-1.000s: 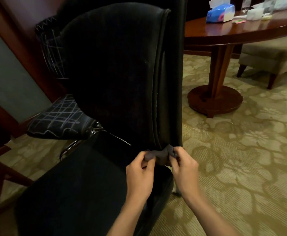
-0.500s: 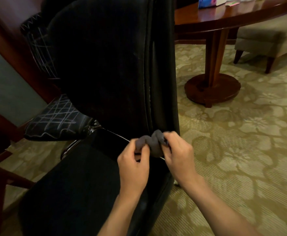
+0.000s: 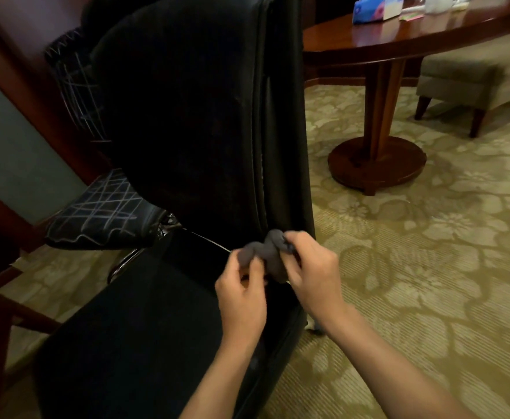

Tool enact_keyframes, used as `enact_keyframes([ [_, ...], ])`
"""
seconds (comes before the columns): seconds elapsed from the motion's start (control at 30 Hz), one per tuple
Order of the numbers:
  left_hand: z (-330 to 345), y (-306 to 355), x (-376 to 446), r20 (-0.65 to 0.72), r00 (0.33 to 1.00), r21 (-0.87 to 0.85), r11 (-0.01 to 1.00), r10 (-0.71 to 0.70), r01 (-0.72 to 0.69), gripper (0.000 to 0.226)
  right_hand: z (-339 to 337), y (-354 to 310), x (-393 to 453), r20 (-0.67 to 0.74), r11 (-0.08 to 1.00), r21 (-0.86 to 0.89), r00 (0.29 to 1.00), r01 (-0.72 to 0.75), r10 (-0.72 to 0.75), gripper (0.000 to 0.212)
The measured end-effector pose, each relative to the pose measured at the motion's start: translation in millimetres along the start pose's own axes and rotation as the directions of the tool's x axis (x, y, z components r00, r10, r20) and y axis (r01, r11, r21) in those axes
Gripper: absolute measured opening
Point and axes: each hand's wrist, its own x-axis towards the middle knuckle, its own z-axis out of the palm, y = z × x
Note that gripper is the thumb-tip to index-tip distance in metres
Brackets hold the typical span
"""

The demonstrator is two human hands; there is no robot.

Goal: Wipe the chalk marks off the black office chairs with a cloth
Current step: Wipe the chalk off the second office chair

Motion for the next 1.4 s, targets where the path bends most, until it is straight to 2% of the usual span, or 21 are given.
enact_keyframes([
  [0.1, -5, 26, 16, -0.116, 0.986, -0.050, 0.991, 0.121, -0.128, 0.021, 0, -36, 35, -0.081, 0.997, 0.076, 0.996, -0.018, 0.024, 0.008],
  [0.17, -8, 37, 27, -0.119, 0.981, -0.036, 0.986, 0.156, -0.161, 0.018, 3, -47, 42, -0.119, 0.989, 0.133, 0.990, -0.060, 0.076, 0.004],
  [0.27, -10, 32, 29, -0.034, 0.983, 0.043, 0.983, 0.182, -0.181, 0.012, 7, -30, 22, -0.143, 0.970, 0.210, 0.978, -0.120, 0.151, 0.006],
  [0.37, -12, 6, 22, 0.094, 0.980, 0.228, 0.954, 0.177, -0.194, 0.007, 10, 3, -19, -0.054, 0.979, 0.119, 0.983, -0.168, 0.175, 0.010],
  [0.43, -16, -14, 19, 0.182, 0.977, 0.341, 0.924, 0.116, -0.173, 0.006, 12, 20, -40, 0.029, 0.982, 0.033, 0.983, -0.184, 0.184, 0.012],
  [0.5, -20, -24, 18, 0.221, 0.975, 0.388, 0.917, 0.005, -0.092, 0.008, 14, 29, -46, 0.066, 0.987, -0.032, 0.985, -0.155, 0.157, 0.013],
  [0.57, -22, -21, 19, 0.198, 0.980, 0.349, 0.936, -0.019, -0.053, 0.010, 12, 28, -38, 0.072, 0.991, -0.040, 0.989, -0.124, 0.126, 0.012],
  [0.73, -18, 8, 17, 0.045, 0.990, 0.206, 0.969, 0.132, -0.138, 0.014, 11, -6, -4, -0.031, 0.997, 0.053, 0.998, -0.053, 0.055, 0.013],
  [0.83, -13, 13, 13, 0.035, 0.988, 0.160, 0.975, 0.147, -0.151, 0.012, 14, -9, -2, -0.042, 0.993, 0.100, 0.997, -0.066, 0.071, 0.013],
  [0.93, -5, -8, 11, 0.114, 0.992, 0.273, 0.958, 0.060, -0.090, 0.009, 14, 22, -29, 0.024, 0.984, 0.038, 0.984, -0.175, 0.175, 0.013],
  [1.03, 3, -43, 4, 0.182, 0.970, 0.431, 0.900, -0.162, 0.070, 0.010, 10, 45, -51, 0.081, 0.927, -0.050, 0.924, -0.371, 0.374, 0.015],
  [1.1, 9, -50, 2, 0.180, 0.945, 0.386, 0.903, -0.272, 0.187, 0.012, 10, 41, -48, 0.070, 0.919, -0.055, 0.917, -0.389, 0.393, 0.015],
  [1.27, 10, -17, 2, 0.033, 0.991, 0.189, 0.975, -0.127, 0.119, 0.014, 8, 9, -16, 0.014, 0.933, 0.077, 0.937, -0.350, 0.350, 0.008],
  [1.4, -1, 18, 8, -0.148, 0.982, 0.093, 0.990, 0.122, -0.109, 0.024, 1, -35, 25, -0.040, 0.964, 0.168, 0.975, -0.208, 0.217, 0.007],
])
